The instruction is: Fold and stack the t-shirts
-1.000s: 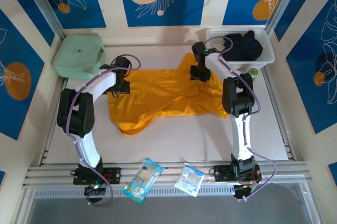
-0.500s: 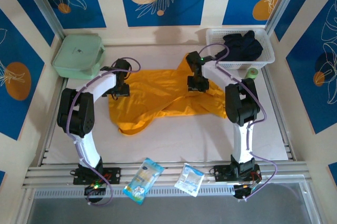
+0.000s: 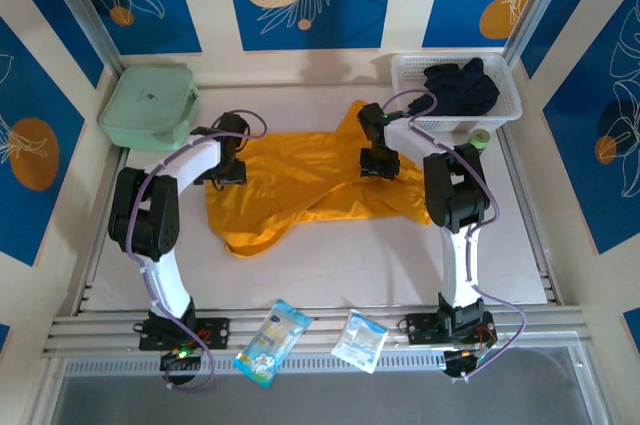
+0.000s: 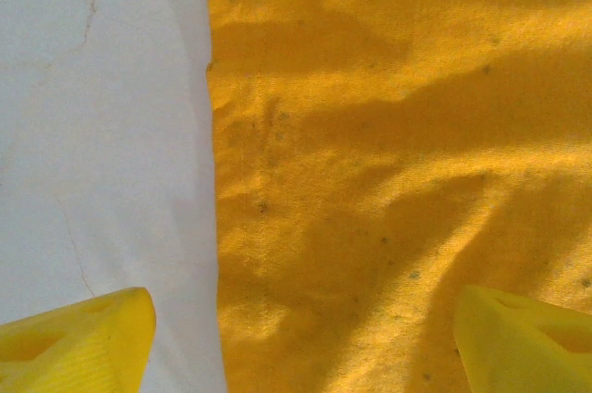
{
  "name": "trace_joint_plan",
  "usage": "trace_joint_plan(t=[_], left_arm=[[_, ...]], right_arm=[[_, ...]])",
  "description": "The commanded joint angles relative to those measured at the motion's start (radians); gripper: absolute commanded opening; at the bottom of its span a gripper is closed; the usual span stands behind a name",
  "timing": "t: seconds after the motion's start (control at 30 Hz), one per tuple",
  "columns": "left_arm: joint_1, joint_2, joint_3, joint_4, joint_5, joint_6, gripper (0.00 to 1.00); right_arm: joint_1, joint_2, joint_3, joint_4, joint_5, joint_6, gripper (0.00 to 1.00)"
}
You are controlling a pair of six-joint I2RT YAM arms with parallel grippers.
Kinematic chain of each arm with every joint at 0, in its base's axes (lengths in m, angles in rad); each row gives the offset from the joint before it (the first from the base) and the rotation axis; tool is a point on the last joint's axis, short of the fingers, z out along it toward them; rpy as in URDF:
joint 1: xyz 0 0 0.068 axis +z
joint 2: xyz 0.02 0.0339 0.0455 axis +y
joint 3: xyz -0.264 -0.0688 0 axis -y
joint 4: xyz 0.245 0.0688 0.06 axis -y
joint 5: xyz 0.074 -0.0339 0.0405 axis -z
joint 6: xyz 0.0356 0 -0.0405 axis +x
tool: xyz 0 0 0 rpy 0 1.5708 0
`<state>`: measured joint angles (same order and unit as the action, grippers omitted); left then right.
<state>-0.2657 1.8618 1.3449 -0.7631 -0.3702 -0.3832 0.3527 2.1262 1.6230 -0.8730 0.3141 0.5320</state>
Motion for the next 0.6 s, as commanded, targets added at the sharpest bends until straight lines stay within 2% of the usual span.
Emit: trace_joint_plan(t=[0.0,0.37,0.5,0.57], left_arm=[[0.003,-0.007,-0.006,-0.005,0.002,0.006,0.83],[0.003,0.002,-0.005,-0.005,0.005,0.004,0.83],[0.003,0.0,-0.01,-0.004,0.005,0.004,0.83],[0.002,-0.002,-0.013,-0.001,0.006,0.004,0.83]], right_arm=[[-0.009,0.028,0.039,0.008,-0.009,0.004,0.38],[-0.004,-0.001,0.038,0.0,-0.017,-0.001,0.15],[-0.003,-0.026,0.015,-0.001,-0.015,0.003,0.0],[0.001,-0.046,0.0,-0.002,-0.012,0.006,0.0]])
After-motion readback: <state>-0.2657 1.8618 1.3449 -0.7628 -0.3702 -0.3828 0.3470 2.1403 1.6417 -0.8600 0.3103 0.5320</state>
